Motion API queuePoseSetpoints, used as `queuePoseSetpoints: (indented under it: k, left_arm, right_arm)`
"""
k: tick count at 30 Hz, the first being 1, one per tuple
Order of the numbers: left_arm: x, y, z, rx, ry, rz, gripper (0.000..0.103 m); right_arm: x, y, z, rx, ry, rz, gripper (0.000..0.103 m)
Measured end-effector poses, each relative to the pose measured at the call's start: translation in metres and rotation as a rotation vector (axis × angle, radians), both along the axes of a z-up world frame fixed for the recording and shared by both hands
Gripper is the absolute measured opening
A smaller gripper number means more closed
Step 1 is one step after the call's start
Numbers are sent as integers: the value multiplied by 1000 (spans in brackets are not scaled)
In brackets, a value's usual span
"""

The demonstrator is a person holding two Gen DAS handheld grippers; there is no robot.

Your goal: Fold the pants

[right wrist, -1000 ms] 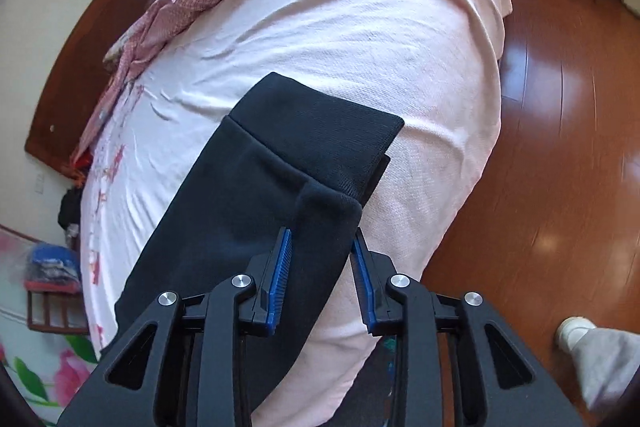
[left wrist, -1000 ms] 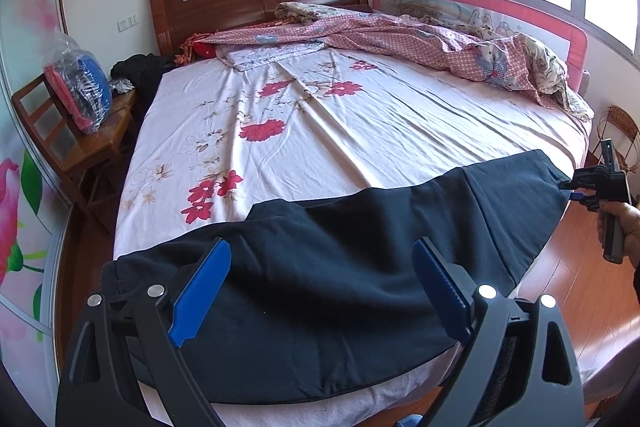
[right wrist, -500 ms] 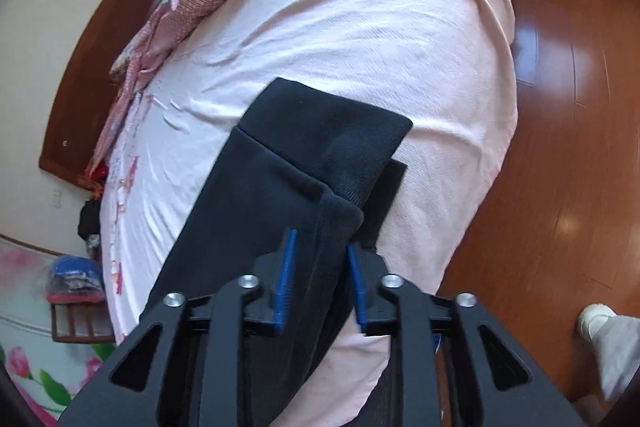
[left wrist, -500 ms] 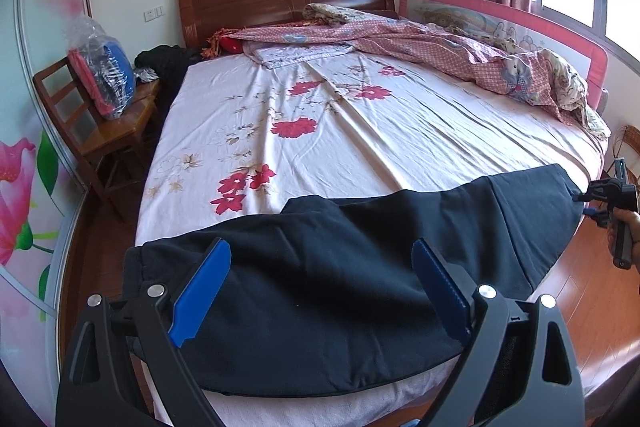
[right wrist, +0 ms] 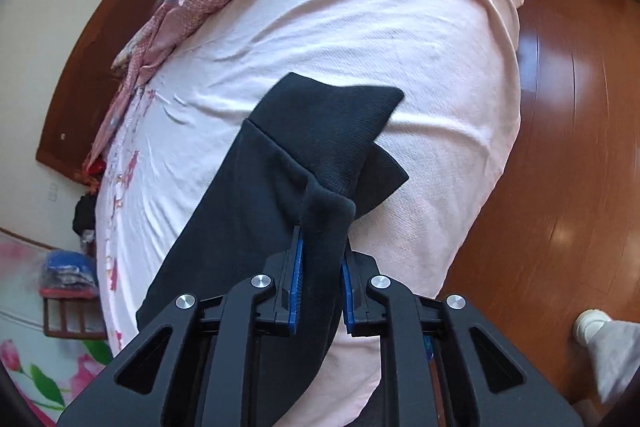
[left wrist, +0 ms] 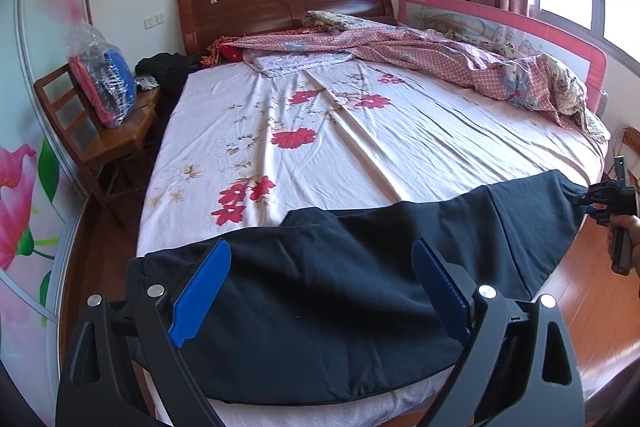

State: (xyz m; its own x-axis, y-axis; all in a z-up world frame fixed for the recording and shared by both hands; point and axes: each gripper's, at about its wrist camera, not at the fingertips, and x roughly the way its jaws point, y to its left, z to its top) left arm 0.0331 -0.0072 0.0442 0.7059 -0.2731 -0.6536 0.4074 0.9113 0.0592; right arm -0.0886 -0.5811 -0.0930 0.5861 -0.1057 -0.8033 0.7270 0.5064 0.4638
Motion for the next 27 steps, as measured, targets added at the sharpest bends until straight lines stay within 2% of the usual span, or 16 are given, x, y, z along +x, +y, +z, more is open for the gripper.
queuePoseSetpoints:
  k: [2, 6, 11, 13, 15, 17, 20, 23, 25, 27]
  left_arm:
    - [2, 10, 4, -18, -7, 21, 92]
    - [10, 42, 11, -25, -29, 105, 92]
    - [15, 91, 21, -41, -56, 217, 94]
    - [16, 108, 22, -38, -63, 247, 94]
    - [16, 123, 22, -38, -62, 274, 94]
    - [15, 132, 19, -38, -61, 293, 94]
    - [14, 146, 15, -48, -48, 319, 94]
    - [13, 155, 8, -64, -28, 335, 94]
    - [12, 156, 4, -65, -30, 336, 94]
    - [15, 154, -1, -65, -11, 329, 95]
  right_arm:
    - [16, 22, 27, -143, 41, 94, 15]
    - [53, 92, 74, -445, 116, 343, 15]
    - [87, 222, 102, -759, 141, 669, 15]
    - [90, 277, 95, -881, 151, 789, 15]
    - [90, 319, 82, -925, 156, 884, 15]
    - [89, 363, 54, -975, 174, 990, 15]
    - [77, 416, 7, -1100, 234, 1132, 15]
    - [64, 438, -18, -1208, 257, 1168, 15]
    - [60, 438, -18, -1205, 247, 1156, 15]
    - [54, 441, -11, -1262, 232, 1159, 15]
